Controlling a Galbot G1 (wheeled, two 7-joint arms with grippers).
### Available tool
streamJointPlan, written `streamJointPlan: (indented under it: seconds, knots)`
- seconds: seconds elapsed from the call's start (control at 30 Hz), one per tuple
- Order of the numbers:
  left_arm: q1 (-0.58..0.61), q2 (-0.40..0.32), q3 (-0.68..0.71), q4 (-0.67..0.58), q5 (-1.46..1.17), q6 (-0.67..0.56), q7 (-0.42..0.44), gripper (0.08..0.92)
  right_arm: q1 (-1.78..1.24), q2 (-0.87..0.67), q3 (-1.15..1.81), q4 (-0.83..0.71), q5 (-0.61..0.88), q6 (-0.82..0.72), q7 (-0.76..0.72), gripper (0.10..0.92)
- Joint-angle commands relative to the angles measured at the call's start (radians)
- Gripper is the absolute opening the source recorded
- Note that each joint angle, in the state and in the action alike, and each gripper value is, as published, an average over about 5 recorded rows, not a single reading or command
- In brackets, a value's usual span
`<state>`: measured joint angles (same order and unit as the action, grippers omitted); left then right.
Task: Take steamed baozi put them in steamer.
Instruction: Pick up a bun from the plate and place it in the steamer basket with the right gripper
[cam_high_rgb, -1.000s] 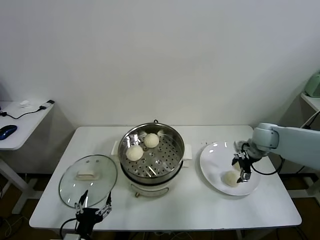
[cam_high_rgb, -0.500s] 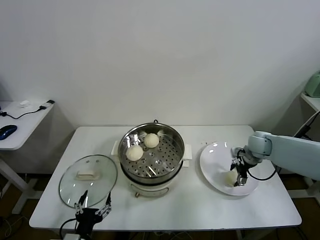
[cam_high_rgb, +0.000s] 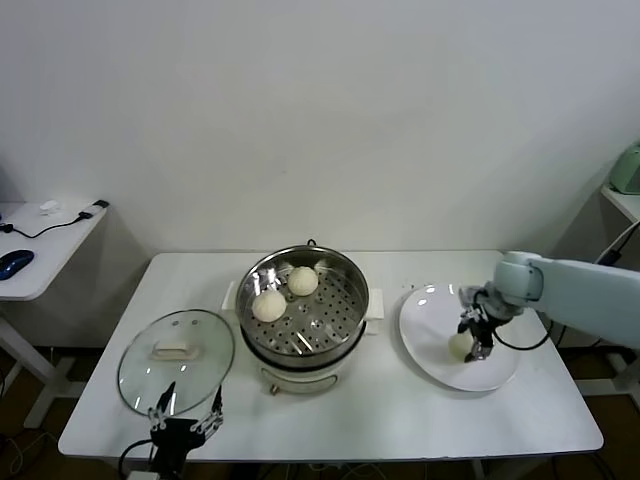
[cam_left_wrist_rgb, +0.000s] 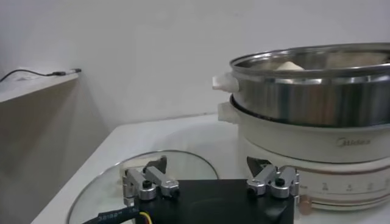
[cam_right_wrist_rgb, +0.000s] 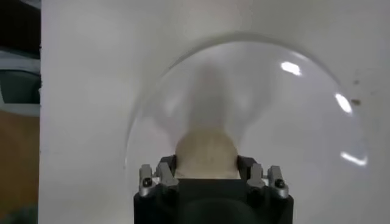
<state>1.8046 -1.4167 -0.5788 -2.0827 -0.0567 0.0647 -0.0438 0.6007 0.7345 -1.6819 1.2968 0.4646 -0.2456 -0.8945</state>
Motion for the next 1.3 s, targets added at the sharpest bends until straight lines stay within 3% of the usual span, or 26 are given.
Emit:
streamJointPlan:
  seconds: [0.03, 0.33, 0.53, 0.73, 1.3]
  knots:
    - [-0.003, -0.002, 0.006, -0.009, 0.003, 0.004, 0.001, 0.823, 0.483, 0.188, -0.133, 0.028, 0.089, 0.135, -0.132, 0.653]
    - [-0.009, 0.001, 0.012, -0.009, 0.009, 0.008, 0.003, 0.823, 0.527, 0.519, 0.017, 0.135, 0.150, 0.294, -0.101, 0.653]
    - [-0.006, -0.001, 0.010, -0.007, 0.009, 0.004, 0.001, 0.823, 0.397, 0.657, 0.015, 0.146, 0.011, 0.506, -0.079, 0.653]
    - [-0.003, -0.010, 0.010, 0.001, 0.010, -0.002, -0.001, 0.823, 0.246, 0.722, 0.031, 0.089, -0.139, 0.655, -0.083, 0.653]
    - [0.004, -0.017, 0.004, 0.009, 0.015, -0.007, -0.004, 0.823, 0.049, 0.771, 0.026, -0.076, -0.296, 0.738, -0.069, 0.653]
